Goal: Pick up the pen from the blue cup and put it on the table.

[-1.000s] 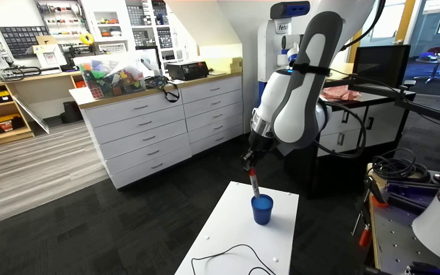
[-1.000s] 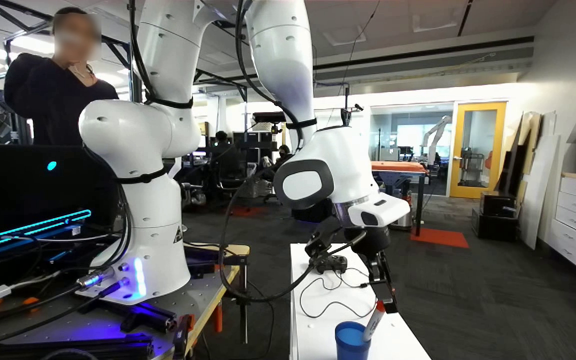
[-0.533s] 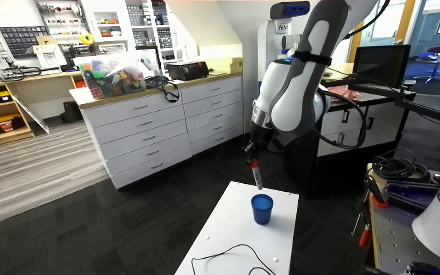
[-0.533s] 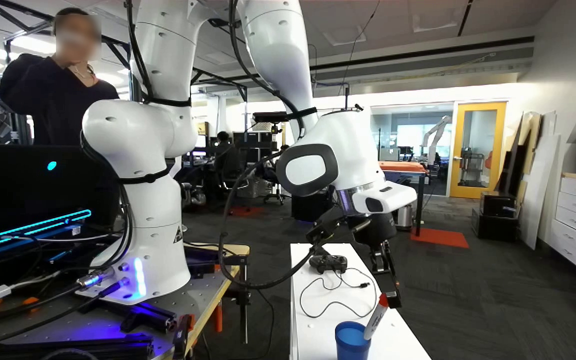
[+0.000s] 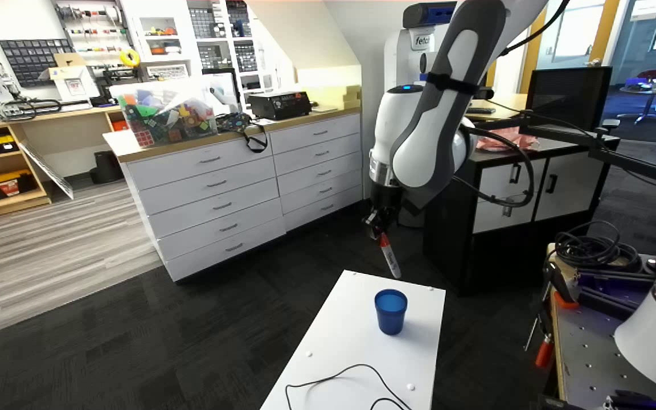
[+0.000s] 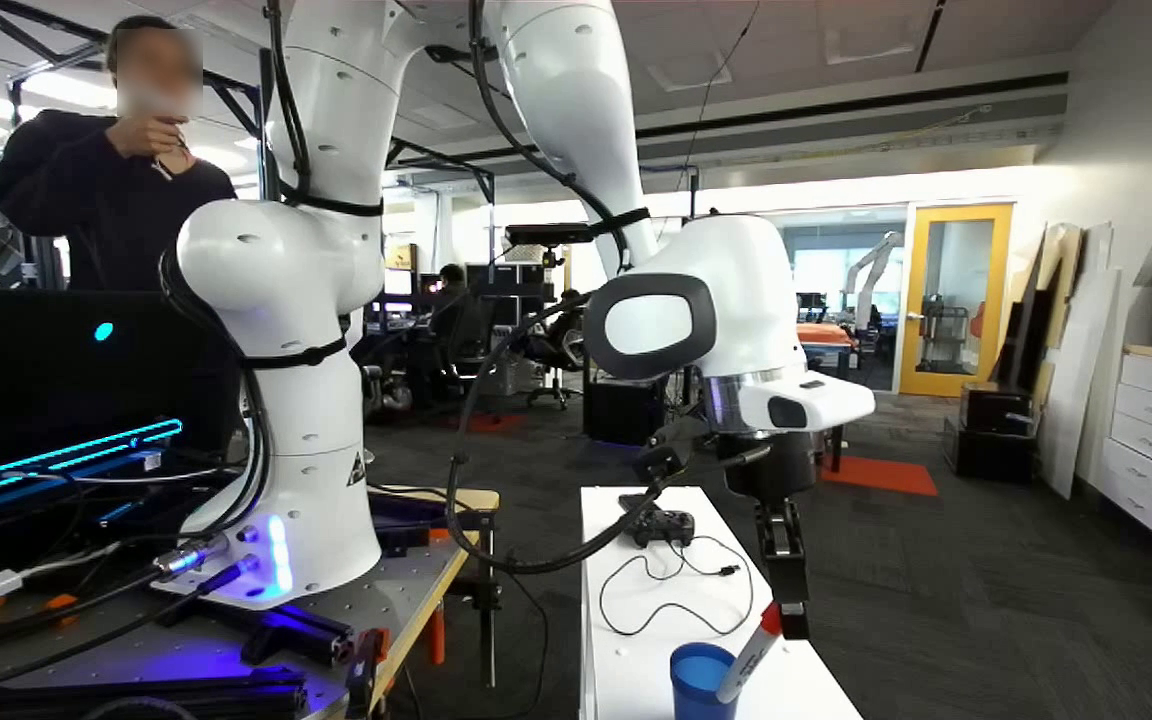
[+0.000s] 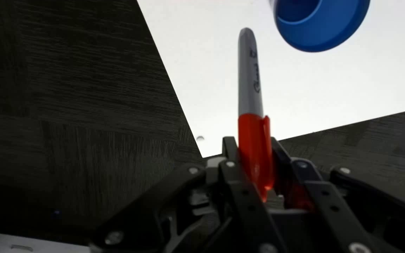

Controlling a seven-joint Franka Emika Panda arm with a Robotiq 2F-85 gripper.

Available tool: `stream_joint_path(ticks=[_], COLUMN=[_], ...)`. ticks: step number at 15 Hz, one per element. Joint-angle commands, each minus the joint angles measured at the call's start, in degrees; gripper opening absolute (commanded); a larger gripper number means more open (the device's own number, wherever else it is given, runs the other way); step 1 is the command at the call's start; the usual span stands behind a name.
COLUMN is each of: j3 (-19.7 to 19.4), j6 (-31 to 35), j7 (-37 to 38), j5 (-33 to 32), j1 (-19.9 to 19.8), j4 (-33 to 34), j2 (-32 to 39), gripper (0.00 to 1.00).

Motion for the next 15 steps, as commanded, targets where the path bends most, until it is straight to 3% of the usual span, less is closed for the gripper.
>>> stream_joint_path(ticks=[1,7,15], j3=[-1.57,-0.67,0.25], j6=[-4.23,-6.31,-9.73], j7=[1.28,-1.38,-4.18], j5=[-4.42,-9.04,-9.68], j1=[1.38,0.76,-0.70], j4=[3.25,6.51,12.51], j2=[2.65,8.64,17.14], gripper=[0.08,0.08,0.08])
